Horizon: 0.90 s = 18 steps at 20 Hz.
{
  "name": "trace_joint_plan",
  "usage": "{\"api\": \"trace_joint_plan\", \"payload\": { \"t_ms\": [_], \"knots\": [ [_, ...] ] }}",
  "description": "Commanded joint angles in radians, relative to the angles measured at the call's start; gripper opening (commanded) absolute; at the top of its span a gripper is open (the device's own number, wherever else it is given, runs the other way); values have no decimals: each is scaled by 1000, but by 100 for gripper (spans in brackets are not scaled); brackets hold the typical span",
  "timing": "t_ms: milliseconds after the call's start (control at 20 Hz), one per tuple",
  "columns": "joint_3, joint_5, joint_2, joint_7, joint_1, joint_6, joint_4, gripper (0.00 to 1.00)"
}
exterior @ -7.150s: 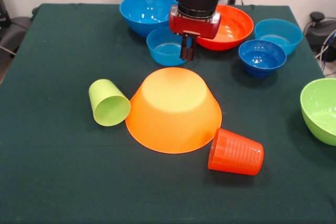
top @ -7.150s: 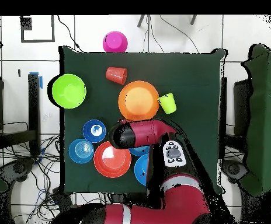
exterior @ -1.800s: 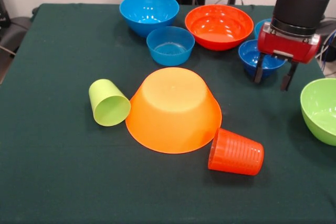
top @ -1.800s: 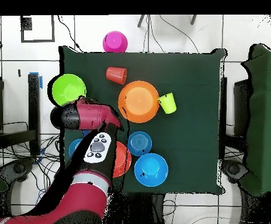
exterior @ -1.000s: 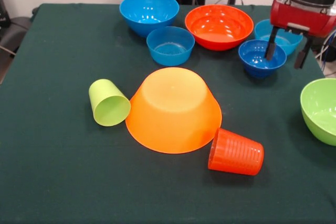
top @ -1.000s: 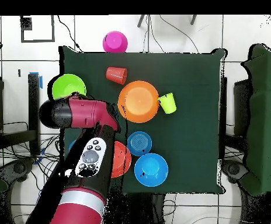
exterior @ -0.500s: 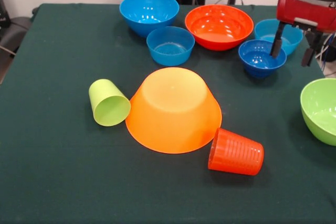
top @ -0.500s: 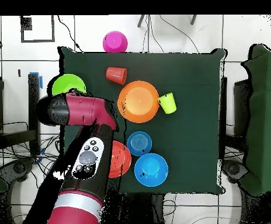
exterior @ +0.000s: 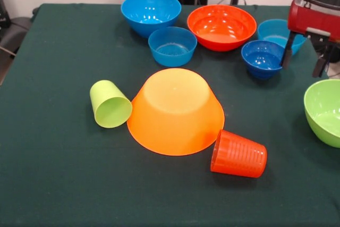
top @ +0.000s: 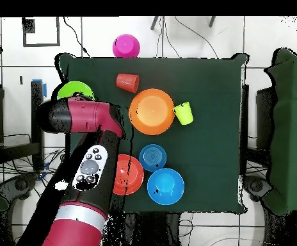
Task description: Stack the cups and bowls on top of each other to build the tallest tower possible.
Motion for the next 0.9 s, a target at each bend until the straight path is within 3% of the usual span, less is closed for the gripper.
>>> {"api": "trace_joint_plan", "payload": {
  "t_ms": [50,900],
  "knots": [
    [38,31,119,227,27,94,-80,100],
    [-1,58,198,206,42,98,-150,100]
  ]
}}
